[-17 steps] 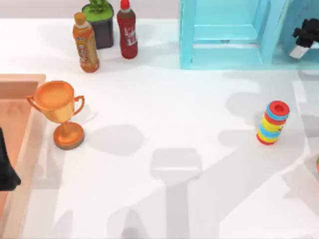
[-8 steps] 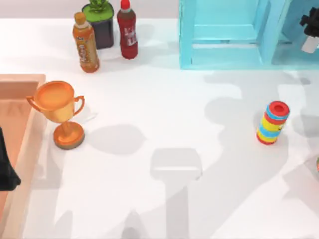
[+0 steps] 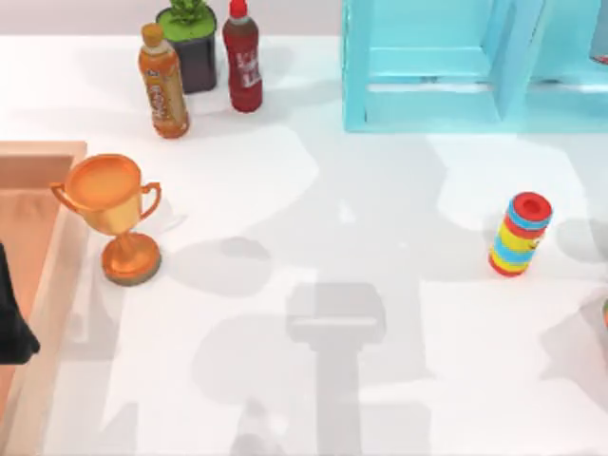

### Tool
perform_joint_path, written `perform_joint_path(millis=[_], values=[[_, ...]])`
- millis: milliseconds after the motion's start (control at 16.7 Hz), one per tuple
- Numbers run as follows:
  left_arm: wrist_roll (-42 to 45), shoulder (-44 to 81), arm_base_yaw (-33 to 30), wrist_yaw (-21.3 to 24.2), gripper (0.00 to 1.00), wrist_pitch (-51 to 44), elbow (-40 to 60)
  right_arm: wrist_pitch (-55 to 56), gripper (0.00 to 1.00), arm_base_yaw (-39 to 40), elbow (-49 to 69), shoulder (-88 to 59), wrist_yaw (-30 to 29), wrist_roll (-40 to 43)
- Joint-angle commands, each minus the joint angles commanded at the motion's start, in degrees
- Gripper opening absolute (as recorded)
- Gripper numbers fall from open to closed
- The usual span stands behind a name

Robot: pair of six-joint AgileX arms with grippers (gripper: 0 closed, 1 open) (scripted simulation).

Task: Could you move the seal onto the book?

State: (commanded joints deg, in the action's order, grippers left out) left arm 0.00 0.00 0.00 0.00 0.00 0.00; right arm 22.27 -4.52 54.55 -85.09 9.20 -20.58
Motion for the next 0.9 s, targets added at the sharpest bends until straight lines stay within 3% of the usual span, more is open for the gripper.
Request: perform_joint_path(millis=[360,720,900], values=[[0.0,0.0,0.0,0.0,1.0,0.0,0.0,-11.98,0.0,-1.36,-8.13,16.6,0.08,0.04],[0.0,0.0,0.0,0.0,1.0,0.0,0.0,-12.56,0.0,-1.15,-8.65,16.92,0.01,0.05],[0.0,0.0,0.0,0.0,1.0,0.0,0.0,-11.59,0.0,2.28,-7.82,15.43,-2.8,3.32]])
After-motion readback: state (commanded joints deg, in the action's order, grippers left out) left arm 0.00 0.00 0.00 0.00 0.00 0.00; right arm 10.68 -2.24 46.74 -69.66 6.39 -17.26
